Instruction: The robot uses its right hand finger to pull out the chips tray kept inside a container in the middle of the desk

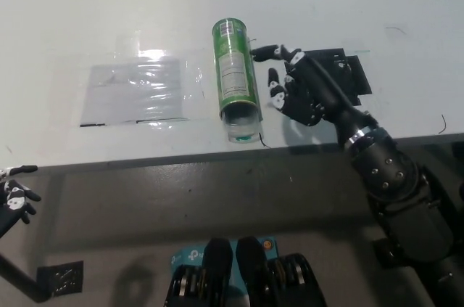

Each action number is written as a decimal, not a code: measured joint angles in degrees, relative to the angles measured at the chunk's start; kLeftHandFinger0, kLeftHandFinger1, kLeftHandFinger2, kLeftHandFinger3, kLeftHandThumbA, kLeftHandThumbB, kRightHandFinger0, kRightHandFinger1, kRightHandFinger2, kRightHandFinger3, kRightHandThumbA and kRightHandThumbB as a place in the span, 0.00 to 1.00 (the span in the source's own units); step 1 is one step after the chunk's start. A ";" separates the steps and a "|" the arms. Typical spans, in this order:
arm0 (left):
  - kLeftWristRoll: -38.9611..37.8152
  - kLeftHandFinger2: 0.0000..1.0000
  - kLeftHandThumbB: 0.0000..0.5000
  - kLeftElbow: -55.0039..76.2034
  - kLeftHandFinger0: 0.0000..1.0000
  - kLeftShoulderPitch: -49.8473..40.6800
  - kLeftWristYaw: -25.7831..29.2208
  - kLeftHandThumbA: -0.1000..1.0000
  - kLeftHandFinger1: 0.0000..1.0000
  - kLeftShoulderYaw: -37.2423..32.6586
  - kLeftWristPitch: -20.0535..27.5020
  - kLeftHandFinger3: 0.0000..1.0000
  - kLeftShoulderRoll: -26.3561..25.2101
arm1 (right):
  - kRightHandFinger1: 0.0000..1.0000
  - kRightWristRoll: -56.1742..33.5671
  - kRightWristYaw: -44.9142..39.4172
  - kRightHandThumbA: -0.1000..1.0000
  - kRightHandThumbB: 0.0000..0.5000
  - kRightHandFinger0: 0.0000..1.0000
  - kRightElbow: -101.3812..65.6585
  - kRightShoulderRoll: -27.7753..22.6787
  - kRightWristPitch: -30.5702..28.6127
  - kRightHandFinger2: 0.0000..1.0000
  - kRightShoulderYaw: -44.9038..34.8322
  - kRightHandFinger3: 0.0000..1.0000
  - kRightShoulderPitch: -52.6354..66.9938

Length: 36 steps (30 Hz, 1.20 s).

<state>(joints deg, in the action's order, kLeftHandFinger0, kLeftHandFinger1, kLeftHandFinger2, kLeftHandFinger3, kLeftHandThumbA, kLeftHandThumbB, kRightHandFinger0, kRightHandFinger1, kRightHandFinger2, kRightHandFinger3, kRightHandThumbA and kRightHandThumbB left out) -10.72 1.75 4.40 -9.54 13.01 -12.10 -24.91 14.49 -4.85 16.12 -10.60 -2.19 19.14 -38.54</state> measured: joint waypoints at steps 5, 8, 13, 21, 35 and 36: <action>-0.04 0.37 0.17 0.03 0.28 0.05 -0.05 0.00 0.30 0.04 -0.04 0.62 -0.04 | 0.00 2.05 -0.82 0.00 0.65 0.00 2.31 -0.01 -1.64 0.72 2.17 0.74 -0.36; -0.04 0.37 0.17 0.03 0.29 0.11 -0.06 0.00 0.31 0.07 -0.05 0.62 -0.07 | 0.00 3.00 -1.12 0.00 0.66 0.00 3.23 0.00 -2.77 0.71 3.13 0.73 -0.36; -0.04 0.36 0.17 0.03 0.28 0.12 -0.12 0.00 0.30 0.08 -0.05 0.61 -0.07 | 0.00 4.74 -1.45 0.00 0.63 0.00 3.82 -0.03 -4.08 0.69 4.40 0.71 -0.18; -0.02 0.36 0.16 0.03 0.25 0.46 -0.79 0.00 0.28 0.13 -0.12 0.62 -0.19 | 0.00 6.95 -2.16 0.00 0.59 0.00 3.36 -0.34 -4.82 0.75 4.68 0.74 2.04; 0.00 0.37 0.19 0.16 0.27 1.61 -1.26 0.00 0.30 0.91 -0.84 0.61 -1.26 | 0.02 8.96 -3.76 0.00 0.53 0.00 1.58 -2.24 -4.75 0.75 4.66 0.78 4.70; 0.00 0.38 0.18 0.19 0.28 1.61 -1.29 0.00 0.30 0.98 -0.87 0.61 -1.42 | 0.06 9.09 -3.85 0.00 0.48 0.04 1.56 -2.22 -4.72 0.86 4.67 0.83 4.96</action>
<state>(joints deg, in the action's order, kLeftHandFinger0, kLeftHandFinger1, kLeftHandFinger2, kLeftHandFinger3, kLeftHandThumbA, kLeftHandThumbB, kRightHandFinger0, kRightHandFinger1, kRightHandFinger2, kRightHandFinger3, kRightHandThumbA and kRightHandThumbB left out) -10.72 1.94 6.01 -10.83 13.99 -12.98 -26.33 23.57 -8.70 17.67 -12.82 -6.91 23.80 -33.58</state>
